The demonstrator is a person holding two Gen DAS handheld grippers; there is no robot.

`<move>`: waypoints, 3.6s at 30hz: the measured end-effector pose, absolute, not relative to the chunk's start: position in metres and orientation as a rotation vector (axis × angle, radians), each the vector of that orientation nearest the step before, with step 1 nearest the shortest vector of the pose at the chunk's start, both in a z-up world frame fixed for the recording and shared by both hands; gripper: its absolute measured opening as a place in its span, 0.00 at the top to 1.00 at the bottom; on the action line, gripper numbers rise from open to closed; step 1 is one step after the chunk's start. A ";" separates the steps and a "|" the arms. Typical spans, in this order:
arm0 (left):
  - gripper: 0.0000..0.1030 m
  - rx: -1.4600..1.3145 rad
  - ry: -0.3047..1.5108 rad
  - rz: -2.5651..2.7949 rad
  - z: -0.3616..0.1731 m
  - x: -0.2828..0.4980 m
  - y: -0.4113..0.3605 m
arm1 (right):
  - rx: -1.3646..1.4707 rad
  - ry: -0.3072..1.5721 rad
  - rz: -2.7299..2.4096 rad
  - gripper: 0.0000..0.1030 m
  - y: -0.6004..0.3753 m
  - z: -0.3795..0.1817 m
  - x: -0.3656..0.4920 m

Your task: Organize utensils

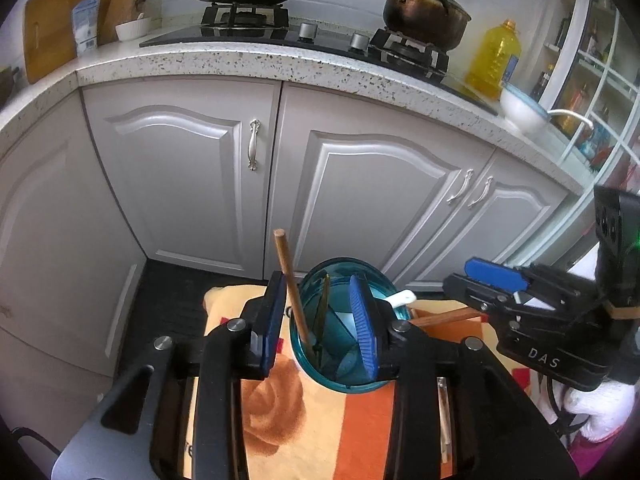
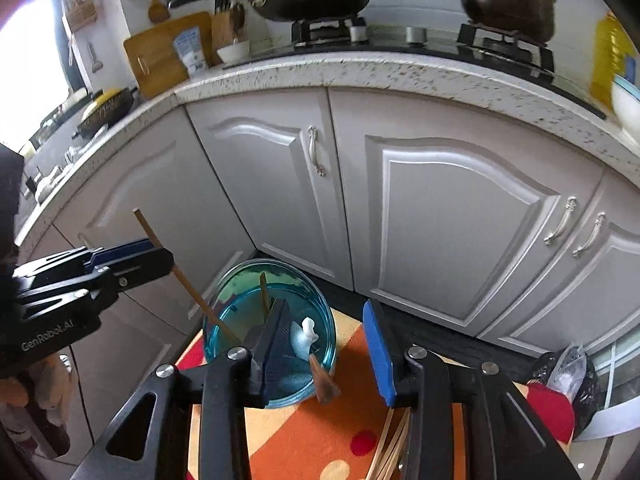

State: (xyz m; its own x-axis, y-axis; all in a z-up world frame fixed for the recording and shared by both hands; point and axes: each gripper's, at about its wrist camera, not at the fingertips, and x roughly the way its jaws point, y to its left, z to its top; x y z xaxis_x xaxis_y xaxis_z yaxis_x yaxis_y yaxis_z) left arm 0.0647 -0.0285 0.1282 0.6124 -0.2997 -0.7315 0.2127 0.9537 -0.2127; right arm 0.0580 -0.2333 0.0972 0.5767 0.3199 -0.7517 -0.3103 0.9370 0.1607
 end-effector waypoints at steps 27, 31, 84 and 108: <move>0.60 0.021 0.713 -0.287 0.156 -0.029 -0.077 | 0.104 0.809 0.276 0.60 -0.261 0.110 -0.048; 0.60 0.036 0.721 -0.318 0.150 -0.040 -0.093 | 0.114 0.811 0.251 0.60 -0.272 0.108 -0.060; 0.96 -0.061 1.254 -0.516 -0.071 0.020 -0.196 | 0.259 1.119 0.365 0.95 -0.363 -0.083 -0.008; 0.79 0.128 1.242 -0.532 -0.053 -0.026 -0.153 | 0.284 1.067 0.353 0.64 -0.397 -0.065 -0.059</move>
State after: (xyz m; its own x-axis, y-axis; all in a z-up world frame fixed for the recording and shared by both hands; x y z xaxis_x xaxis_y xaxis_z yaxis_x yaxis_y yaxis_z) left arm -0.0261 -0.1532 -0.0533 0.2188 -0.3146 -0.9237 0.4512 0.8720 -0.1901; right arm -0.0586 -0.3965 -0.0654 0.4363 0.4142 -0.7988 -0.1438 0.9085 0.3925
